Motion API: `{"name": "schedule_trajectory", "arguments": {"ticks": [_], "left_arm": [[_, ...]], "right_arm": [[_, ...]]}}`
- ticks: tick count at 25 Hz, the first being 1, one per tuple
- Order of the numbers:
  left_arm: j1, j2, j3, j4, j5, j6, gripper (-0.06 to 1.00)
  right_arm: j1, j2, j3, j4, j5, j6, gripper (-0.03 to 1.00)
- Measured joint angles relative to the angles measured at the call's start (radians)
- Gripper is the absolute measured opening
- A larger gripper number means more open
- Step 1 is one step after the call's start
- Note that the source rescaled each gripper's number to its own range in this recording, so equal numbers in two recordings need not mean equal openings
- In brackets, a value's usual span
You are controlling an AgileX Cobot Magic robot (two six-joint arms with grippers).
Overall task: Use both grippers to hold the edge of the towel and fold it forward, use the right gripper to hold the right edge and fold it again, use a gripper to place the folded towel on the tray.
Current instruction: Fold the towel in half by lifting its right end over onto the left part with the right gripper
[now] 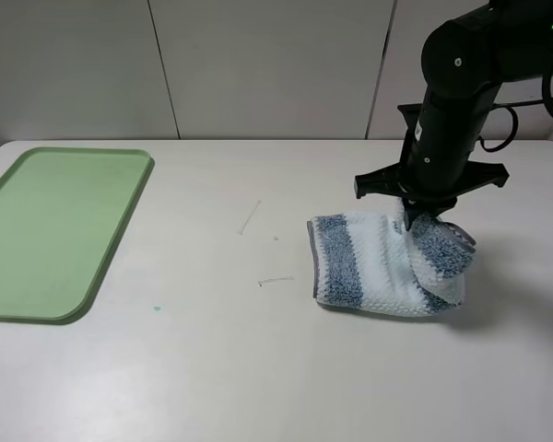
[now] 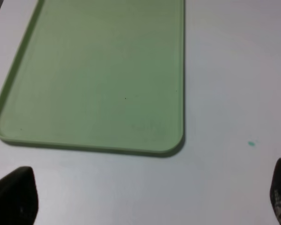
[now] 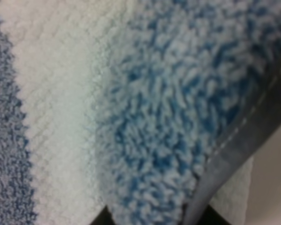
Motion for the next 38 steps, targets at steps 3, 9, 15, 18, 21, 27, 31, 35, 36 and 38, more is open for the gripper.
{"name": "schedule_trajectory", "arguments": {"ticks": [3, 9, 15, 18, 21, 27, 31, 35, 36, 38], "left_arm": [[0.0, 0.0, 0.0, 0.0, 0.0, 0.0, 1.0], [0.0, 0.0, 0.0, 0.0, 0.0, 0.0, 1.0], [0.0, 0.0, 0.0, 0.0, 0.0, 0.0, 1.0], [0.0, 0.0, 0.0, 0.0, 0.0, 0.0, 1.0], [0.0, 0.0, 0.0, 0.0, 0.0, 0.0, 1.0], [0.0, 0.0, 0.0, 0.0, 0.0, 0.0, 1.0], [0.0, 0.0, 0.0, 0.0, 0.0, 0.0, 1.0], [0.0, 0.0, 0.0, 0.0, 0.0, 0.0, 1.0], [0.0, 0.0, 0.0, 0.0, 0.0, 0.0, 1.0], [0.0, 0.0, 0.0, 0.0, 0.0, 0.0, 1.0]], "right_arm": [[0.0, 0.0, -0.002, 0.009, 0.002, 0.0, 0.09], [0.022, 0.0, -0.04, 0.033, 0.017, 0.0, 0.09], [0.096, 0.0, -0.047, 0.027, 0.016, 0.007, 0.09], [0.1, 0.0, -0.047, 0.027, 0.011, 0.007, 0.09], [0.1, 0.0, -0.047, 0.027, 0.006, 0.007, 0.09], [0.1, 0.0, -0.047, 0.027, -0.007, 0.025, 0.09], [0.1, 0.0, -0.047, 0.024, -0.018, 0.025, 0.41], [0.1, 0.0, -0.047, 0.07, -0.017, -0.005, 0.92], [0.1, 0.0, -0.047, 0.078, -0.017, -0.005, 0.95], [0.1, 0.0, -0.047, 0.087, -0.019, -0.008, 0.98]]}}
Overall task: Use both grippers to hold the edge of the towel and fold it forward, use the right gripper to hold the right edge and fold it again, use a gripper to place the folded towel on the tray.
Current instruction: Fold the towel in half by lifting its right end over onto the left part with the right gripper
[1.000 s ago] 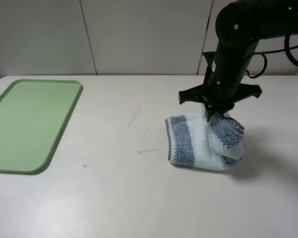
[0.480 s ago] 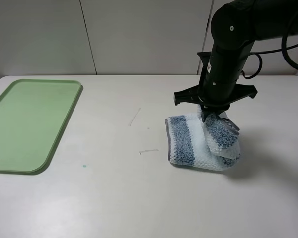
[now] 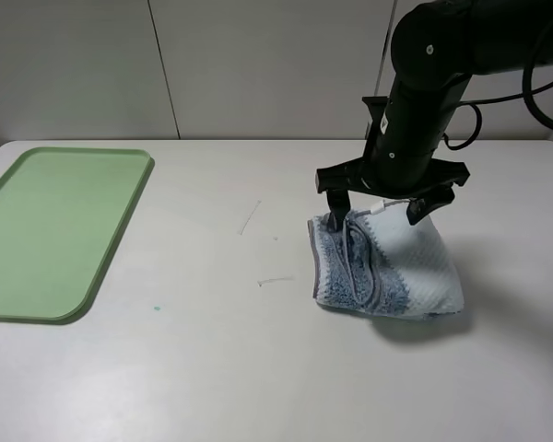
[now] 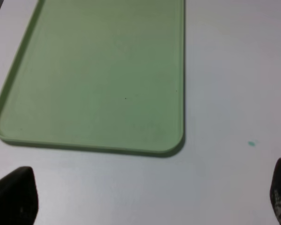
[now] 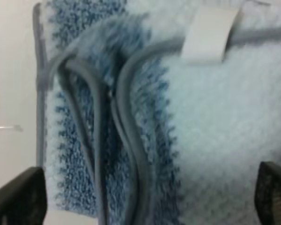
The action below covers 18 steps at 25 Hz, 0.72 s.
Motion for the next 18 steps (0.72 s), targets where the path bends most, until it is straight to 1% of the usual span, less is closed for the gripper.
{"name": "schedule_trajectory", "arguments": {"ticks": [7, 12, 16, 18], "left_arm": [[0.0, 0.0, 0.0, 0.0, 0.0, 0.0, 1.0], [0.0, 0.0, 0.0, 0.0, 0.0, 0.0, 1.0], [0.0, 0.0, 0.0, 0.0, 0.0, 0.0, 1.0], [0.0, 0.0, 0.0, 0.0, 0.0, 0.0, 1.0]], "right_arm": [[0.0, -0.01, 0.0, 0.005, 0.009, -0.009, 1.0], [0.0, -0.104, 0.0, 0.007, 0.04, -0.025, 1.0], [0.0, -0.203, -0.004, 0.013, 0.1, -0.073, 1.0], [0.0, -0.252, -0.004, 0.024, 0.147, -0.122, 1.0]]}}
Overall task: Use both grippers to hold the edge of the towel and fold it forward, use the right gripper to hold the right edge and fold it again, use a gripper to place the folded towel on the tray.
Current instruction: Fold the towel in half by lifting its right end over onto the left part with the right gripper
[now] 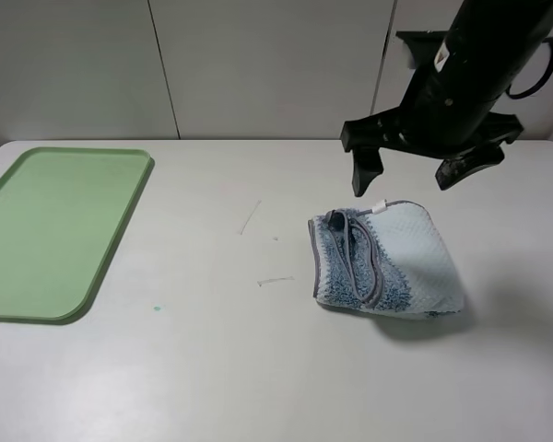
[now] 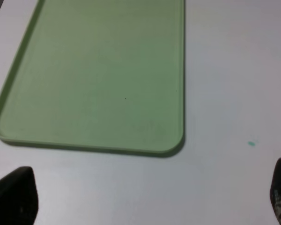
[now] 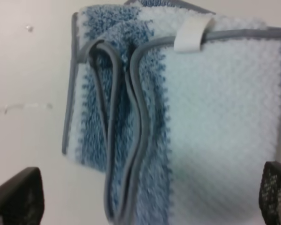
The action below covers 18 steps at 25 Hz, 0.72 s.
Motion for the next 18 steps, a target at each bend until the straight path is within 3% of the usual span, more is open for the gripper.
{"name": "schedule_trajectory", "arguments": {"ticks": [6, 10, 18], "left_arm": [[0.0, 0.0, 0.0, 0.0, 0.0, 0.0, 1.0], [0.0, 0.0, 0.0, 0.0, 0.0, 0.0, 1.0], [0.0, 0.0, 0.0, 0.0, 0.0, 0.0, 1.0]], "right_arm": [[0.0, -0.135, 0.001, 0.056, 0.166, -0.178, 1.0], [0.0, -0.248, 0.064, 0.11, 0.172, -0.262, 1.0], [0.0, -0.55, 0.317, 0.133, 0.18, -0.279, 1.0]]}}
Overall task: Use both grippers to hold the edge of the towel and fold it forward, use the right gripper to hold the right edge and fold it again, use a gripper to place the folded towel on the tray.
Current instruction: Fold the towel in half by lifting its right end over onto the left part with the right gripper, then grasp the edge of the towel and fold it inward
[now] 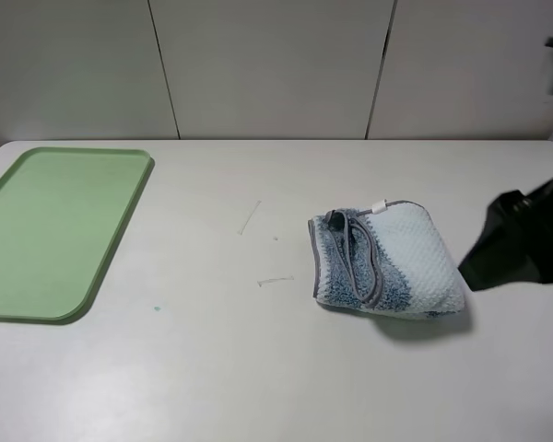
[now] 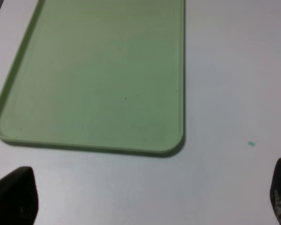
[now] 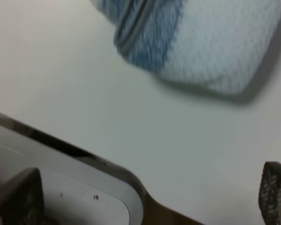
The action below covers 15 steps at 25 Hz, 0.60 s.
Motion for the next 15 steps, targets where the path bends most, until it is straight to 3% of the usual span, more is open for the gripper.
{"name": "schedule_trajectory", "arguments": {"ticks": [8, 15], "left_arm": [[0.0, 0.0, 0.0, 0.0, 0.0, 0.0, 1.0], [0.0, 0.0, 0.0, 0.0, 0.0, 0.0, 1.0]], "right_arm": [[-0.022, -0.39, 0.143, -0.039, -0.006, -0.052, 1.0], [-0.222, -0.697, 0.213, -0.075, -0.084, -0.117, 1.0]]}}
